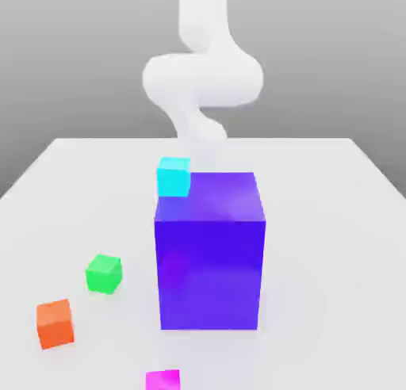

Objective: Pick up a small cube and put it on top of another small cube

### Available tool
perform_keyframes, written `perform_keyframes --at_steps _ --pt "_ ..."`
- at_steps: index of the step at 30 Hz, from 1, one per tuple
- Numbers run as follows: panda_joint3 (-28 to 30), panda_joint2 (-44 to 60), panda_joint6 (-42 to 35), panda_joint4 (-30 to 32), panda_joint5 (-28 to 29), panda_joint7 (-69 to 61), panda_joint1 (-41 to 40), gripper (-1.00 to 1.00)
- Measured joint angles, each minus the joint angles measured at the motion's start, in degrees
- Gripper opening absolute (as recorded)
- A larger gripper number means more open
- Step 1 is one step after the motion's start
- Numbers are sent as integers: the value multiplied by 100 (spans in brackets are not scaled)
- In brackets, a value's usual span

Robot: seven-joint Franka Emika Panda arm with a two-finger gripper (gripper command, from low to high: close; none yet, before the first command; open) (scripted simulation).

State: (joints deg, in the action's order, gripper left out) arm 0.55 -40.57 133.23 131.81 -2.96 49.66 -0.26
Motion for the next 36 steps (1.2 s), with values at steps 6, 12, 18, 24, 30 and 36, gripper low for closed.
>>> perform_keyframes --at_steps 6,12,18,24,30,36 --pt "26 1300 339 1 -625 1011 -99 0" --pt "-64 2556 681 5 -983 2174 -232 0" --pt "-118 3781 1075 26 -984 3588 -317 0" --pt "55 4955 1508 62 -647 5237 -233 0" --pt "542 6083 1992 70 -256 6790 100 0" --pt "450 6899 2597 -88 -378 6803 27 -100"
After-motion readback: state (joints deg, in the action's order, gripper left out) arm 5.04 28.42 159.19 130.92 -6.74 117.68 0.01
